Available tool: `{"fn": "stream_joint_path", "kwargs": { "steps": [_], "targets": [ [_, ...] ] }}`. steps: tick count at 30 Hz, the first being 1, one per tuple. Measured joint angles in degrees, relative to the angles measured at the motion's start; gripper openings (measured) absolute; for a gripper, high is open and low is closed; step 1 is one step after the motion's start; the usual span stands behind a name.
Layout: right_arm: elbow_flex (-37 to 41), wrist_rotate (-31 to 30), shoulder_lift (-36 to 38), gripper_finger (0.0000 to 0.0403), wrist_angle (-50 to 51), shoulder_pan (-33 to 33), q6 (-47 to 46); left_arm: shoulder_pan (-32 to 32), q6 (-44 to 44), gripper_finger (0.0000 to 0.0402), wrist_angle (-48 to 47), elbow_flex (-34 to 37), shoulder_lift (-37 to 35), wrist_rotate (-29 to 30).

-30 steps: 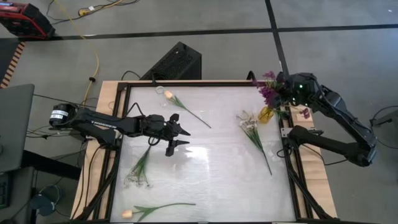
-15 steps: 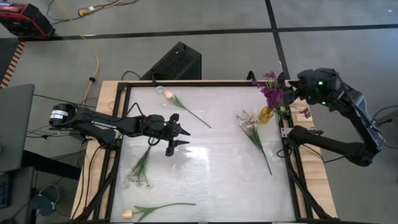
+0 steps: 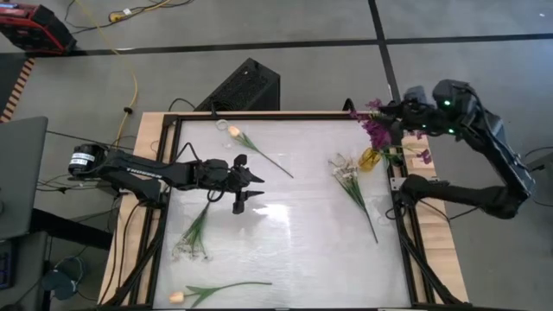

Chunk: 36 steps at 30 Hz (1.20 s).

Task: Sort flowers into vase by color
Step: Put the right white flower into the transparent vase

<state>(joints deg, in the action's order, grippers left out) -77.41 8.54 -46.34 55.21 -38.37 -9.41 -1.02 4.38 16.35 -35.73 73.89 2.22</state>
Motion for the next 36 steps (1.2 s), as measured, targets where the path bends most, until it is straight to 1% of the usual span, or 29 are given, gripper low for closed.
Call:
{"fn": "stream_joint_path", "kwargs": {
  "steps": [7, 13, 18, 23, 26, 28, 30, 33, 35, 36],
  "targets": [
    [-0.7, 0.3, -6.7, 0.0249, -8.8, 12.5, -0.7, 0.0, 0.5, 0.0158, -0.3, 0.0, 0.0, 0.0],
    [-8.6, 0.3, -14.6, 0.0249, -9.0, 23.5, -1.9, -0.1, 1.0, 0.0158, -0.4, 0.0, 0.0, 0.0],
    [-12.5, -0.1, -20.4, 0.0249, -6.9, 34.4, -7.4, -0.2, 1.4, 0.0158, -1.4, 0.0, 0.0, 0.0],
    [-12.5, -2.6, -25.1, 0.0249, 5.0, 45.9, -18.2, -0.2, 3.3, 0.0158, -4.3, 0.0, 0.0, -0.2],
    [-12.5, -3.1, -28.8, 0.0249, 13.2, 53.2, -26.8, -0.2, 4.5, 0.0158, -5.0, 0.0, 0.0, -0.2],
    [-12.5, -3.8, -31.3, 0.0249, 17.5, 58.1, -34.1, -0.2, 4.9, 0.0158, -5.2, 0.0, 0.0, -0.4],
    [-12.5, -5.4, -33.8, 0.0249, 20.7, 62.7, -41.1, -0.2, 5.4, 0.0158, -5.2, 0.0, 0.0, -1.7],
    [-12.5, -6.6, -37.3, 0.0249, 23.0, 68.1, -49.2, -0.2, 6.4, 0.0158, -5.4, 0.0, 0.2, -3.5],
    [-12.5, -10.3, -39.4, 0.0249, 24.4, 71.0, -53.9, -0.2, 7.1, 0.0158, -5.5, 0.0, 0.3, -4.5],
    [-12.5, -13.3, -40.1, 0.0249, 25.6, 72.2, -56.0, -0.2, 7.3, 0.0158, -5.4, 0.0, 0.4, -4.8]
  ]
}}
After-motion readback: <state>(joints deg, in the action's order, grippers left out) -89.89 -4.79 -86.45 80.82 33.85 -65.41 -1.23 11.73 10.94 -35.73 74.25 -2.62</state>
